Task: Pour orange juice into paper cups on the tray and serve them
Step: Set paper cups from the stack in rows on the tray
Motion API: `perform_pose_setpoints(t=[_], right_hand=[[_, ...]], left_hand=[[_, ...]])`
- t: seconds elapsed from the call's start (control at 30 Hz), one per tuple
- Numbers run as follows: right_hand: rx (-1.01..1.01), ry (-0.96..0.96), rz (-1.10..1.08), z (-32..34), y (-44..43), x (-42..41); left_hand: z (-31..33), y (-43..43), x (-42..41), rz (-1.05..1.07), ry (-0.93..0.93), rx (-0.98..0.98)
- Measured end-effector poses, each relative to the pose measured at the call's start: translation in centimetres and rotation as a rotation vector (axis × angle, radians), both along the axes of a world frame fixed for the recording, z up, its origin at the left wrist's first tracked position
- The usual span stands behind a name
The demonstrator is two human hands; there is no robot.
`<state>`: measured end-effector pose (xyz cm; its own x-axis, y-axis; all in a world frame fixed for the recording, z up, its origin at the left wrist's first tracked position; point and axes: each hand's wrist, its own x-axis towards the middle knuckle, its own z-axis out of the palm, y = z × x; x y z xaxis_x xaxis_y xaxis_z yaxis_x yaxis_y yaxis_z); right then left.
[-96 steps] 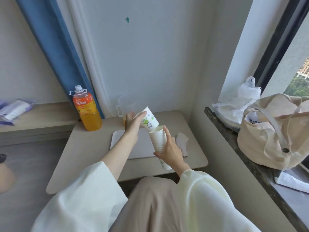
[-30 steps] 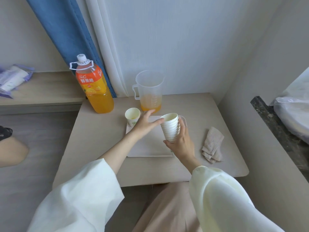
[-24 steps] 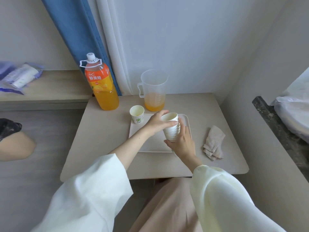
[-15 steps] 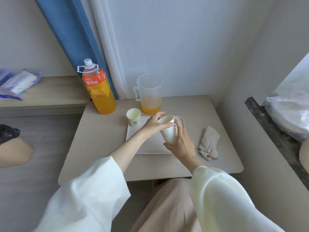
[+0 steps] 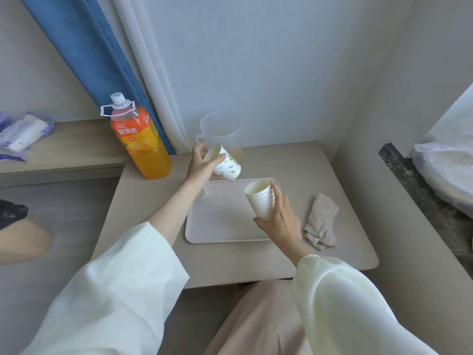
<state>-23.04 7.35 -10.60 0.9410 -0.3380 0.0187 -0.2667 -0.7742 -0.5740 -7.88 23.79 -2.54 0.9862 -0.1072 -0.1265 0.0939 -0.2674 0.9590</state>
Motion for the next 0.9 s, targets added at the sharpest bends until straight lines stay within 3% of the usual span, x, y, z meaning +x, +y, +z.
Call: perform_pose_setpoints(t=[0.1, 0.4, 0.9], right_hand=[[0.048, -0.042, -0.020, -0.1, -0.1, 0.4], [0.094, -0.056, 0.004, -1.1, 0.1, 2.3], [0.103, -0.106, -0.012, -2.2, 0.3, 3.3]], left_hand=[[-1.7, 0.9, 1.6, -0.163, -0.060, 0.359], [-6.5, -1.0, 4.0, -0.472, -0.197, 0.898], [-8.5, -0.6, 5.5, -0.441, -0.238, 0.921]])
